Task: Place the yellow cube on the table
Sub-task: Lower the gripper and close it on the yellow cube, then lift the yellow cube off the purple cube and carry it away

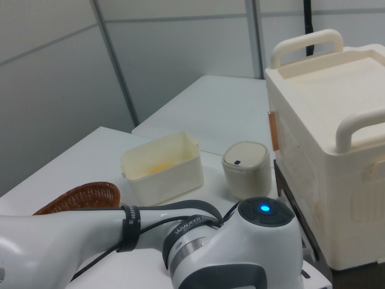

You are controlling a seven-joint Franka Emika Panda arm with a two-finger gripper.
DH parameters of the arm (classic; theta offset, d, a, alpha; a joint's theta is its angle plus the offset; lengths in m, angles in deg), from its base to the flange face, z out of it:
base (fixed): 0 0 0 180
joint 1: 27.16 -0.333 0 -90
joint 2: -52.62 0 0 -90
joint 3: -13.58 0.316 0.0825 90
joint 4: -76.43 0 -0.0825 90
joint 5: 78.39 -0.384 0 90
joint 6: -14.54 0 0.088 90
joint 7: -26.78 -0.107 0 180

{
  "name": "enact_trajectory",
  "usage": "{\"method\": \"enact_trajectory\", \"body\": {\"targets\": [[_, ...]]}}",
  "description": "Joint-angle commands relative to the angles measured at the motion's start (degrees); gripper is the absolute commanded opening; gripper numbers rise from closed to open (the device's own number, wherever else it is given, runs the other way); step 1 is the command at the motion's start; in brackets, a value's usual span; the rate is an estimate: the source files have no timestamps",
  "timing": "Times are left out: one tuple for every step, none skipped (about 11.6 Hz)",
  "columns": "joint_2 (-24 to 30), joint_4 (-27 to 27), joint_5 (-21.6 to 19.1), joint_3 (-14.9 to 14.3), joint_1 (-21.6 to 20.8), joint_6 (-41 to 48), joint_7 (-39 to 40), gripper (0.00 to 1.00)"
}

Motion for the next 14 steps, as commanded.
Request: {"method": "enact_trajectory", "body": {"targets": [[0.97,-0.71,-0.13,0.61,0.26,-1.56,-2.13,0.87],[0.97,-0.62,-0.13,0.61,0.26,-1.56,-2.13,0.68],[1.14,-0.01,-0.13,0.70,0.26,-1.48,-2.13,0.56],[1.49,0.17,-0.13,0.96,0.08,-1.04,-2.22,0.54],[2.37,0.87,-0.22,1.05,-0.36,-0.16,-2.48,0.54],[3.85,1.92,-0.13,1.40,-1.06,2.72,-3.88,0.54],[4.65,2.97,-0.13,2.71,-2.37,4.92,-5.46,0.55],[5.18,3.07,-0.04,5.16,-3.43,5.38,-9.48,0.57],[5.45,3.07,-0.04,8.40,-3.61,5.47,-14.39,0.58],[5.62,3.07,-0.04,12.26,-3.61,5.47,-18.35,0.58],[5.54,2.98,-0.04,16.04,-3.61,5.38,-22.31,0.59],[5.45,3.07,-0.04,20.17,-3.70,5.38,-26.52,0.63],[5.36,3.68,-0.04,24.21,-4.57,5.47,-31.09,0.64],[5.28,4.12,-0.13,27.74,-6.14,6.25,-35.66,0.64]]}}
